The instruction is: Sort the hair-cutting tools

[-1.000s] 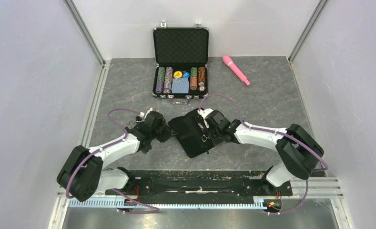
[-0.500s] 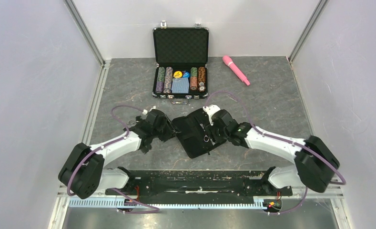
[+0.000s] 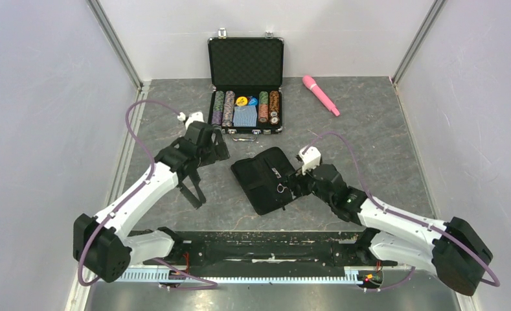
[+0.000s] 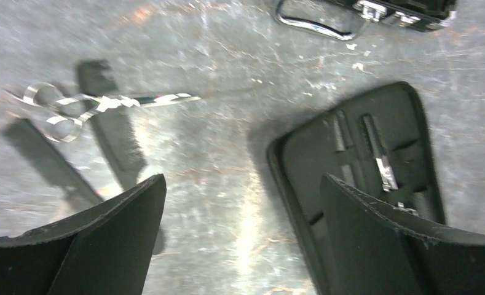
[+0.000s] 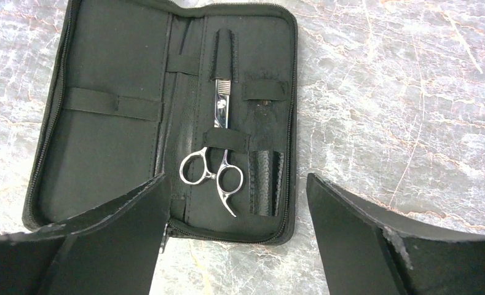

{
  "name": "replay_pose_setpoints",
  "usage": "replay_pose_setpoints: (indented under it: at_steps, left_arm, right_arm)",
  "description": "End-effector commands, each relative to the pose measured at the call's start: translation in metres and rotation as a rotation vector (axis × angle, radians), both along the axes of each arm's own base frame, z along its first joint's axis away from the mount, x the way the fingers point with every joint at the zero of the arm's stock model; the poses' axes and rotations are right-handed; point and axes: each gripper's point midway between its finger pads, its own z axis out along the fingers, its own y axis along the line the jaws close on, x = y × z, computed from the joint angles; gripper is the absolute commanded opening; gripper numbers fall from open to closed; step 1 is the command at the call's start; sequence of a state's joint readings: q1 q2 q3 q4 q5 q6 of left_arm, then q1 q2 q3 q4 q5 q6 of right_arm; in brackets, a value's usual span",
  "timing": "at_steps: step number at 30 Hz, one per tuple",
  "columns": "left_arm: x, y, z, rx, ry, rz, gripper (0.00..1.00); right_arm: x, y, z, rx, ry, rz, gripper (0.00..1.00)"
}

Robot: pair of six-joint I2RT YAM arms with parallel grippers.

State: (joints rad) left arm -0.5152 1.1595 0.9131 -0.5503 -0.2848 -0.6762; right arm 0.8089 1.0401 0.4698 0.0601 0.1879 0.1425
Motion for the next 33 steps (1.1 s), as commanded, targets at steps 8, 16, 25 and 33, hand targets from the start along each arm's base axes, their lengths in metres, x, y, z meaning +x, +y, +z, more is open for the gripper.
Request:
replay_pose_setpoints:
  at_steps: [8, 16, 25, 33]
  left_arm:
    - [0.027, 0.055, 0.0, 0.558, 0.157, -0.251, 1.0]
    - [0.051, 0.113, -0.054, 0.349, 0.29, -0.051, 0.95]
    - [0.049, 0.123, -0.101, 0.304, 0.451, -0.069, 0.66]
    - [0.046, 0.129, -0.12, 0.347, 0.524, -0.084, 0.43]
  right_arm:
    - [-0.006, -0.008, 0.027, 0.292, -0.336, 0.019, 0.9]
    - [-0.012, -0.021, 0.017, 0.3, -0.336, -0.019, 0.9]
    - [-0.01, -0.031, 0.017, 0.31, -0.348, -0.071, 0.91]
    - [-0.008, -0.033, 0.016, 0.308, -0.351, -0.088, 0.92]
